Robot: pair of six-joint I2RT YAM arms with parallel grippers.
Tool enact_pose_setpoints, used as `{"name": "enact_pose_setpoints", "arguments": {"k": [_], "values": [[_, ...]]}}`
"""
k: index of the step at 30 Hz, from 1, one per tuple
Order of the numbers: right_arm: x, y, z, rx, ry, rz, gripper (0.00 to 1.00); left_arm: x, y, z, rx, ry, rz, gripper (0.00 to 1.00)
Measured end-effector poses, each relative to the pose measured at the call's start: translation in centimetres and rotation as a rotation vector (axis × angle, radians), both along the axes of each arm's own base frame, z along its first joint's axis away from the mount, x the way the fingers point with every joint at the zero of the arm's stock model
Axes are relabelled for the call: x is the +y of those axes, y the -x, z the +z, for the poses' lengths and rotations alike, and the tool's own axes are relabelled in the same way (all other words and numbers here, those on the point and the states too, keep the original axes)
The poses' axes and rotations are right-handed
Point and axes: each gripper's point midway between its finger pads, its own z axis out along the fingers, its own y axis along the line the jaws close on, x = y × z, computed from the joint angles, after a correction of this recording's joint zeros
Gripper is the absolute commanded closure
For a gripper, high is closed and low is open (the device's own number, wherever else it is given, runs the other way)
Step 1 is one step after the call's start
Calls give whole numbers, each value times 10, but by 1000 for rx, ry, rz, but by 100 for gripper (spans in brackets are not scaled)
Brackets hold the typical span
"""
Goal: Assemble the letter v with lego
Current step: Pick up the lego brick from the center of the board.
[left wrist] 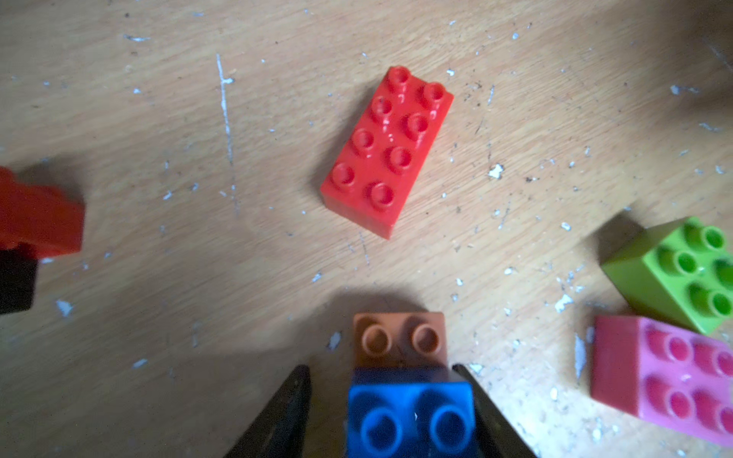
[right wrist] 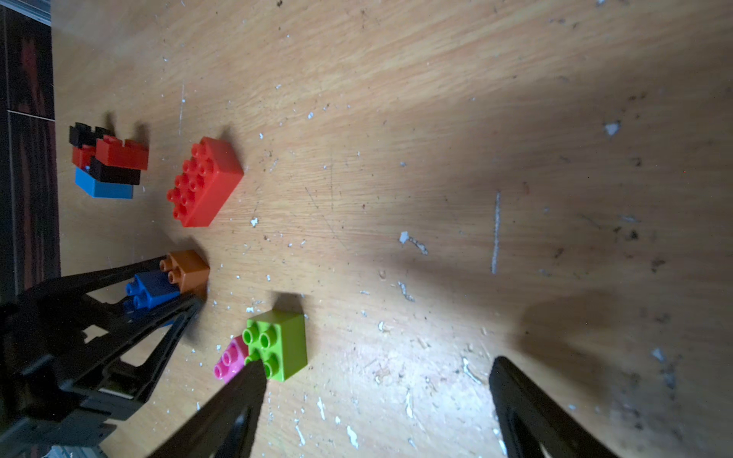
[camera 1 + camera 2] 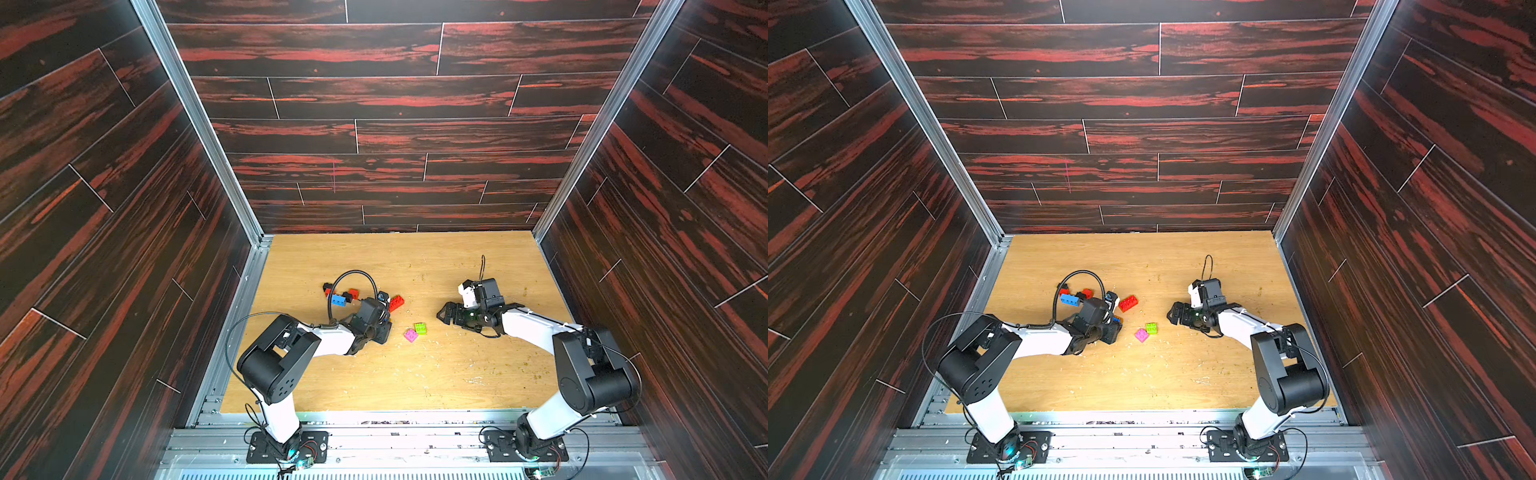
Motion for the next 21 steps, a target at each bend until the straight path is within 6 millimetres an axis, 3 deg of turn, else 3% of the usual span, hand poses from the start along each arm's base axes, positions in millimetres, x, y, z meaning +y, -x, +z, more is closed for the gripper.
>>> {"name": "enact_pose_setpoints", "arguments": {"k": [14,21], "values": [[1,1,-5,12,4,3,9,-10,5,-1,10,-14,-27,51],[1,2,-5,15,5,3,9,-8,5,-2,9,-25,-13,61]]}}
